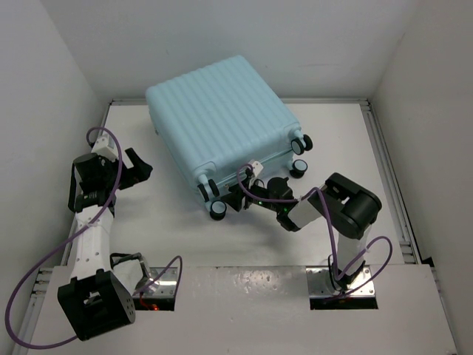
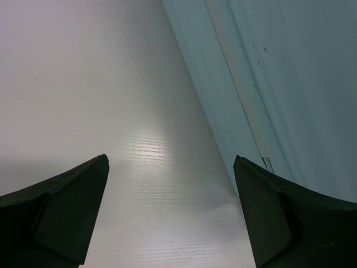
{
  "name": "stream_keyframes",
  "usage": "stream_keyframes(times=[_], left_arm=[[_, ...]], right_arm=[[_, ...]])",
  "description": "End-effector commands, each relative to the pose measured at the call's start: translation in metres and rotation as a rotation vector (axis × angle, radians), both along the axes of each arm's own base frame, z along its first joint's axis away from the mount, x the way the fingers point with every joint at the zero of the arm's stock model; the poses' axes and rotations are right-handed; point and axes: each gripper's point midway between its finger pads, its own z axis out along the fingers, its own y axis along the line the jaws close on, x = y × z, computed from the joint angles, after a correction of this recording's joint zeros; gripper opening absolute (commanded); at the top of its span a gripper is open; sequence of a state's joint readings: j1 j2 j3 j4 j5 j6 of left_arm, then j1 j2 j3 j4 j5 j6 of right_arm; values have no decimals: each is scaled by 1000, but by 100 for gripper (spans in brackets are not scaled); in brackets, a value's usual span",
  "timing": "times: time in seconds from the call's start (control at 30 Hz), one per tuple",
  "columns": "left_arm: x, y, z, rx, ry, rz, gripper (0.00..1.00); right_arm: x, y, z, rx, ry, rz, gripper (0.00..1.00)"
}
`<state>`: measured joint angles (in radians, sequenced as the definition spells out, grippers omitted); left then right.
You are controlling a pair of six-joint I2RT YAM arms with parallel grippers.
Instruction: Pack the luggage
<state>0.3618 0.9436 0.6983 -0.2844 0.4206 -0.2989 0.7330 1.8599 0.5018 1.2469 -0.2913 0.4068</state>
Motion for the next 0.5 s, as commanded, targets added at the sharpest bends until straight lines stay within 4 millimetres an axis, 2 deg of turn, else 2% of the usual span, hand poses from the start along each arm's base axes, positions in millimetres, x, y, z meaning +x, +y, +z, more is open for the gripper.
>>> stream_keyframes(times=[0.0,0.17,0.47], left_arm=[[5,3,15,2,-45,0,99],[3,0,14,-3,-46,-8,99],[1,-2,10,-10,-39,-16,99]], right_arm=[[22,8,129,314,-364,-42,52],[25,7,139,335,-372,-63,44],[27,2,155,366,-388,-82,38]])
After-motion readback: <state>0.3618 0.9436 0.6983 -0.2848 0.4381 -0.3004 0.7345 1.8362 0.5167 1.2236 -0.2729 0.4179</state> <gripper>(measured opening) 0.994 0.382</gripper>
